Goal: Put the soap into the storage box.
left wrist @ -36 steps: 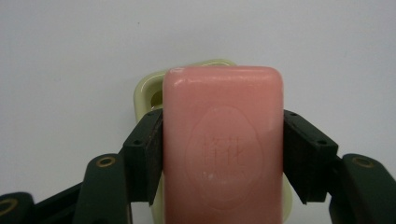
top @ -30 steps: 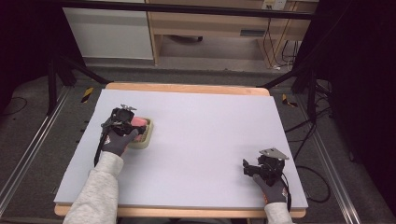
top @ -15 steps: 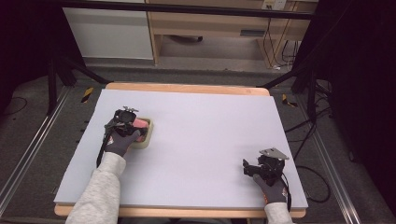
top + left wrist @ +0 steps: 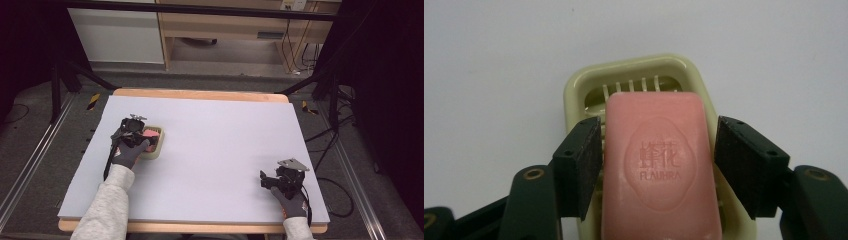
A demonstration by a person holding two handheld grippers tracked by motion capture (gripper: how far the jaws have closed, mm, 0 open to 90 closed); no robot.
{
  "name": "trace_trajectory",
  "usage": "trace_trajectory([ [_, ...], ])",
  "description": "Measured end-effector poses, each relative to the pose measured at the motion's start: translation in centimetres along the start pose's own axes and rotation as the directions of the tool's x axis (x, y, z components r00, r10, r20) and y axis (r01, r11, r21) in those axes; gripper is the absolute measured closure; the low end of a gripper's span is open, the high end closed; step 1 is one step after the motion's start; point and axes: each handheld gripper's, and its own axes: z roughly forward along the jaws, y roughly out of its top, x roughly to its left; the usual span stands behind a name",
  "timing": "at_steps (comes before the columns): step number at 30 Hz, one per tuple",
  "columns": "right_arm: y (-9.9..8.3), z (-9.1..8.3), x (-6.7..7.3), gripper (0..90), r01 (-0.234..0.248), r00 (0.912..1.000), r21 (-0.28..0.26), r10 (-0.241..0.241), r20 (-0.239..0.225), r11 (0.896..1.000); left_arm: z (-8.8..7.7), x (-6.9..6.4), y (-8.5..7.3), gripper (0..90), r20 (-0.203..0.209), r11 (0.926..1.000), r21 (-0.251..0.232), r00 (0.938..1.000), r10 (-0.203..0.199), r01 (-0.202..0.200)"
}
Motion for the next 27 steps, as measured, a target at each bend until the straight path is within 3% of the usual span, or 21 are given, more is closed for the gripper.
trace_trajectory([
  [9, 0.0, -0.1, 0.0, 5.4, -0.003, 1.0000, -0.005, 0.003, 0.004, 1.000, -2.5, -0.2, -0.6, 29.7, 0.020, 0.9957, -0.090, 0.9995, 0.025, -0.024],
  [19, 0.0, -0.3, -0.1, 5.3, -0.019, 0.9997, -0.010, 0.019, 0.012, 1.000, -4.8, -0.7, -3.3, 26.7, 0.079, 0.9838, -0.172, 0.9948, 0.065, -0.051],
  [27, 0.0, -0.4, -0.4, 5.1, -0.032, 0.9993, -0.013, 0.032, 0.017, 0.999, -5.9, -1.0, -5.7, 24.3, 0.070, 0.9763, -0.201, 0.9928, 0.097, -0.081],
])
